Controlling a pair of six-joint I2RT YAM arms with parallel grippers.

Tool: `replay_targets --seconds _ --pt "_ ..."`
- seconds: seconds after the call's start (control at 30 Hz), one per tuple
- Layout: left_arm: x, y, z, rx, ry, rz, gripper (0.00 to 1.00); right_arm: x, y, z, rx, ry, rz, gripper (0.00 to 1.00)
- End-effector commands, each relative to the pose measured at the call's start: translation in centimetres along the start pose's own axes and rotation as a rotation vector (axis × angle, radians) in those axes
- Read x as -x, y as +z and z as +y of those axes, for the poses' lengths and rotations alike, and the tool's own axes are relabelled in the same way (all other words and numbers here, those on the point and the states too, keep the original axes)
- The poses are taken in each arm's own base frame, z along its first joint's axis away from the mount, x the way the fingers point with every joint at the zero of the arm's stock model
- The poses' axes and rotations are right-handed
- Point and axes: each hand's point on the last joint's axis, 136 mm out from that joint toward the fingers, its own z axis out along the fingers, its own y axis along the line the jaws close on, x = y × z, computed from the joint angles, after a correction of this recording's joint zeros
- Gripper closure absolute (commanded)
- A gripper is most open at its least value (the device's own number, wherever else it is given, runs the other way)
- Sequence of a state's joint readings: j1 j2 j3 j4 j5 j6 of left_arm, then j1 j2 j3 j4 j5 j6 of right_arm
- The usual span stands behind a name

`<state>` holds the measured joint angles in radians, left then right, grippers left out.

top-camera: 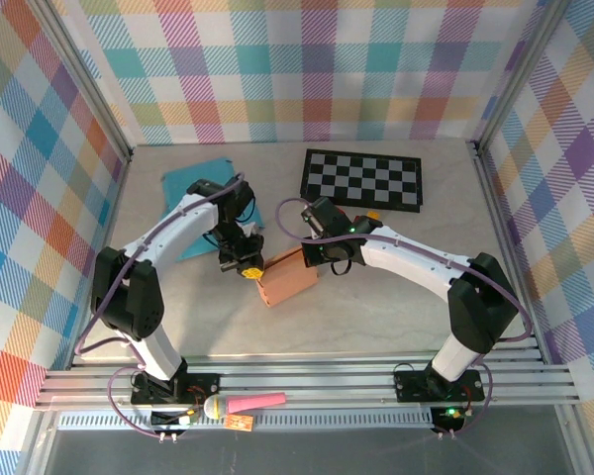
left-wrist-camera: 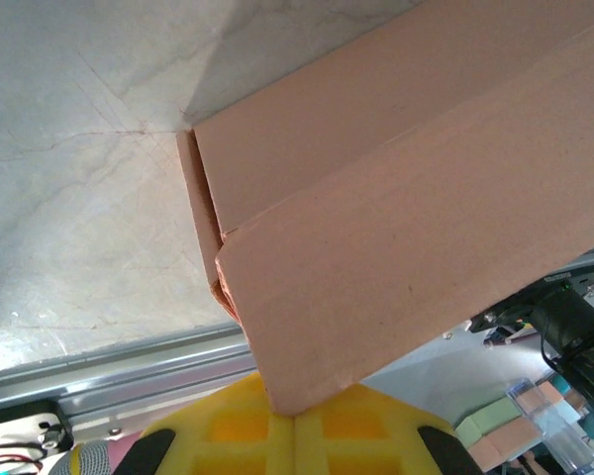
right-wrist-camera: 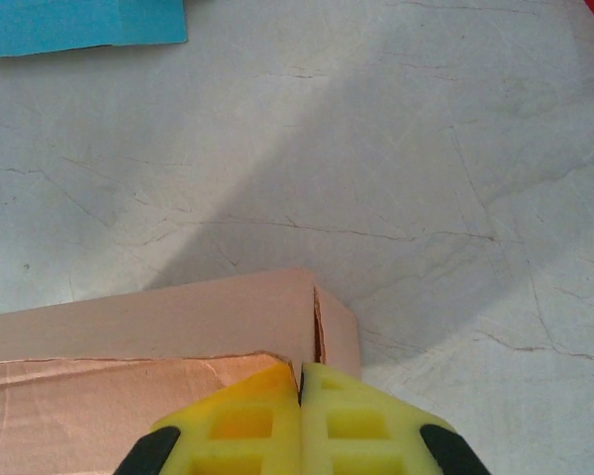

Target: Fold the paper box

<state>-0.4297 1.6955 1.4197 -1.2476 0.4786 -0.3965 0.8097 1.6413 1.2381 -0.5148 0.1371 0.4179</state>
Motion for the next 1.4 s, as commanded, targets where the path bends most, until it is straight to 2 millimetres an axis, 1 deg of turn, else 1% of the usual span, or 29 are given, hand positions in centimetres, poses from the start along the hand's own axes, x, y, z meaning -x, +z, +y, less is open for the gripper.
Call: replay_targets --seconds 0.0,0.23,0.5,0.67,0.77,0.87,1.03,1.2,1.37 --pt "0.4 -0.6 -2.5 -0.106 0.091 -0.072 1.00 0.3 -0.7 2.7 0.119 0.016 -0.020 1.00" --pt "-0.5 0.3 -2.2 -0.072 0.125 -0.079 1.00 0.4 -0.9 2.5 0.112 0.019 -0.027 1.00" --pt "-1.0 0.1 -2.1 -0.076 0.136 -0.073 1.00 0.3 -1.4 2.6 0.124 0.023 -0.023 1.00" --pt "-1.7 -0.1 -2.3 -0.078 0.110 -0.019 1.00 0.0 -1.2 2.5 0.117 0.024 -0.008 1.00" --pt "-2.3 0.0 -1.8 -0.050 0.091 0.022 1.00 -0.1 -1.1 2.5 0.118 0.024 -0.004 1.00" --pt "-2.4 -0.2 -1.0 -0.014 0.086 0.026 1.00 -0.2 -1.1 2.5 0.118 0.025 0.000 1.00" --pt "-2.5 -0.4 -0.5 0.026 0.090 0.038 1.00 -0.2 -1.5 2.4 0.112 0.015 0.002 1.00" --pt "-2.4 -0.4 0.1 0.063 0.104 0.051 1.00 -0.4 -1.7 2.7 0.124 0.032 0.027 1.00" --pt "-2.3 -0.5 0.3 0.088 0.124 0.066 1.00 -0.8 -1.7 2.8 0.132 0.090 0.048 0.94"
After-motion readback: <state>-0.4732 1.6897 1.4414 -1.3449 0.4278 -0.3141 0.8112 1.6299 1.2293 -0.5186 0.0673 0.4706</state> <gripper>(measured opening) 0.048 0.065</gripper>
